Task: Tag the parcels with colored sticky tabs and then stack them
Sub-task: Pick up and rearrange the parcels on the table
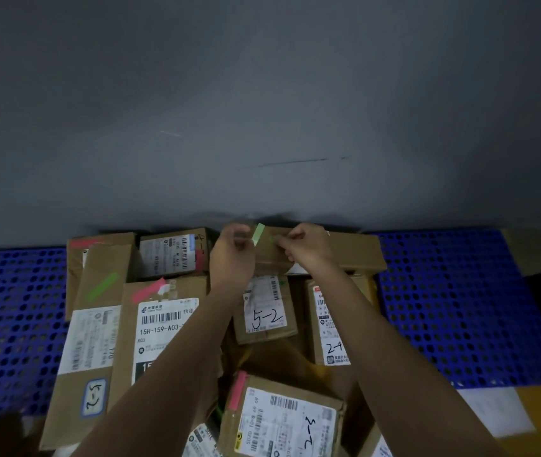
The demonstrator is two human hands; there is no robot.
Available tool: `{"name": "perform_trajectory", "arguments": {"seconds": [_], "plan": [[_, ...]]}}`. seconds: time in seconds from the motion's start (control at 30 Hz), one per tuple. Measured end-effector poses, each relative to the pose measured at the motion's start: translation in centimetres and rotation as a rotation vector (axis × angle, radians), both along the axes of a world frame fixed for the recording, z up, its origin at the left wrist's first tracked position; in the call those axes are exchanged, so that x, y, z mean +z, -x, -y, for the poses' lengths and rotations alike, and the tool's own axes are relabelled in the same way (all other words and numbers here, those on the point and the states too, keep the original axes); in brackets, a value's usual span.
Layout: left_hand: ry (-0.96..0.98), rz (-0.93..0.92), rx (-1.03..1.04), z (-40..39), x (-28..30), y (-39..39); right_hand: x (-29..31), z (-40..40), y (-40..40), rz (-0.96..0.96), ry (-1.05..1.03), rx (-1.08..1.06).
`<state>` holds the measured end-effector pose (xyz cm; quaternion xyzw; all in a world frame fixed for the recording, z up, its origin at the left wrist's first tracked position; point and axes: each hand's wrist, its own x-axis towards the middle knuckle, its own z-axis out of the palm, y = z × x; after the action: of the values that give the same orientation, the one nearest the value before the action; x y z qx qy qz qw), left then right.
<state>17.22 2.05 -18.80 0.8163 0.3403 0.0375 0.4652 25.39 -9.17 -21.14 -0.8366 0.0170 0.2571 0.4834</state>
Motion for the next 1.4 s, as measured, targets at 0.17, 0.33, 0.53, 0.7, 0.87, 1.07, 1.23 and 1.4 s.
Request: {"name": "perform_trajectory", "arguments": {"seconds": [0.17,0.33,0.53,0.7,0.87,1.07,1.23,1.4], "plan": [[-0.003,0.007,0.013,0.0,-0.2,-0.1,-0.1,-0.6,-0.2,0.031,0.166,0.042],[0.005,0.008,0.036,0.5,-0.5,-0.2,0.4,0.1,0.0,0.008,0.134,0.093],[0.008,-0.007,0.022,0.5,-0.5,-0.3,0.7,1.0,0.1,-0.060,-0.013,0.051],[0.022,0.010,0.022,0.6,-0.2,-0.3,1.1,1.2,0.5,-0.102,-0.060,-0.016],[0.034,0.008,0.025,0.9,0.2,-0.1,1.3,0.8,2.1,0.025,-0.065,-0.044],[-0.026,0.077,-0.051,1.2,3.2,3.5,3.3,2.8,7.5,0.166,-0.338,-0.300],[-0.084,0.089,-0.189,2.4,5.0,12.8,3.4,6.9,15.1,0.105,-0.335,-0.336],[-0.080,0.081,-0.306,3.6,6.4,23.8,2.8,9.5,21.7,0.032,-0.316,-0.296]]}}
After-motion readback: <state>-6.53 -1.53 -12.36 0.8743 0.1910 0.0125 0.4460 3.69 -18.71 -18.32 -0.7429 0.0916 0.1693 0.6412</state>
